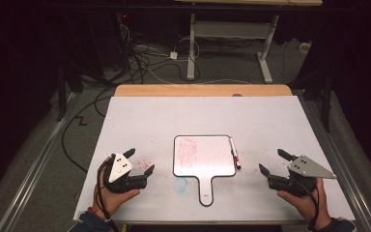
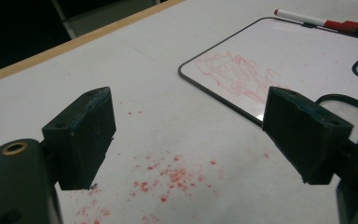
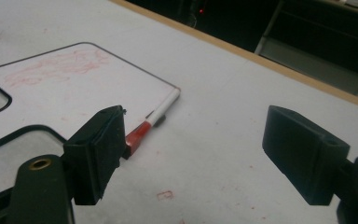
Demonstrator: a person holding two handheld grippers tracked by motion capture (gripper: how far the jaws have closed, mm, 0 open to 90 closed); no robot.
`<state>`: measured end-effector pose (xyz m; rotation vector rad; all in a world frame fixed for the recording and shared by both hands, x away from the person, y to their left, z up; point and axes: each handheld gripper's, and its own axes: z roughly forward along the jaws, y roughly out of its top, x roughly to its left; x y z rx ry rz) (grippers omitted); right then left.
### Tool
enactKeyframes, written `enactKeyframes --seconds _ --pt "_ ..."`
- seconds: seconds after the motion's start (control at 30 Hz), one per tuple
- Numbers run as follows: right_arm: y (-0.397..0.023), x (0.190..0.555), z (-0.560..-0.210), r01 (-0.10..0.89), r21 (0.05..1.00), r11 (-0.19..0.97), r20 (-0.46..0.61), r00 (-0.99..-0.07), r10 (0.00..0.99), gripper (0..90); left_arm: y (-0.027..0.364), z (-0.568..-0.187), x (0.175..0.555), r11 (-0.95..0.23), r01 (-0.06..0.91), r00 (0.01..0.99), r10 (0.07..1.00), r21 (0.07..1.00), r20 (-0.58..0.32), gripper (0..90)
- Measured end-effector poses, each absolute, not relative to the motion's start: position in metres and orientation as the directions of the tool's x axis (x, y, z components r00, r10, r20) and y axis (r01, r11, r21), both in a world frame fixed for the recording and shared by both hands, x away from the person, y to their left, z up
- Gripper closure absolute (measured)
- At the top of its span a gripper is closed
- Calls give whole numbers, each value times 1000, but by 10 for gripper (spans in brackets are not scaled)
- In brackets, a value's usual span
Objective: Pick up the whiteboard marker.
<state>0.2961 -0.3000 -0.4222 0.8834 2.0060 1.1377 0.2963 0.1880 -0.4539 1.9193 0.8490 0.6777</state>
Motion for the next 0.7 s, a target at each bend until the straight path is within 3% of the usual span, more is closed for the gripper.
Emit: enactKeyframes --seconds 0.37,0.5,0.7 --pt "-298 307 -428 307 866 396 -129 -627 768 225 183 -463 301 -419 321 637 760 849 134 169" --pt "-293 320 -430 381 836 396 -50 -666 745 281 183 -465 301 -437 321 646 749 840 143 171" --pt "-281 341 -431 439 783 441 -34 -678 735 319 185 -466 302 -446 320 643 750 836 154 179"
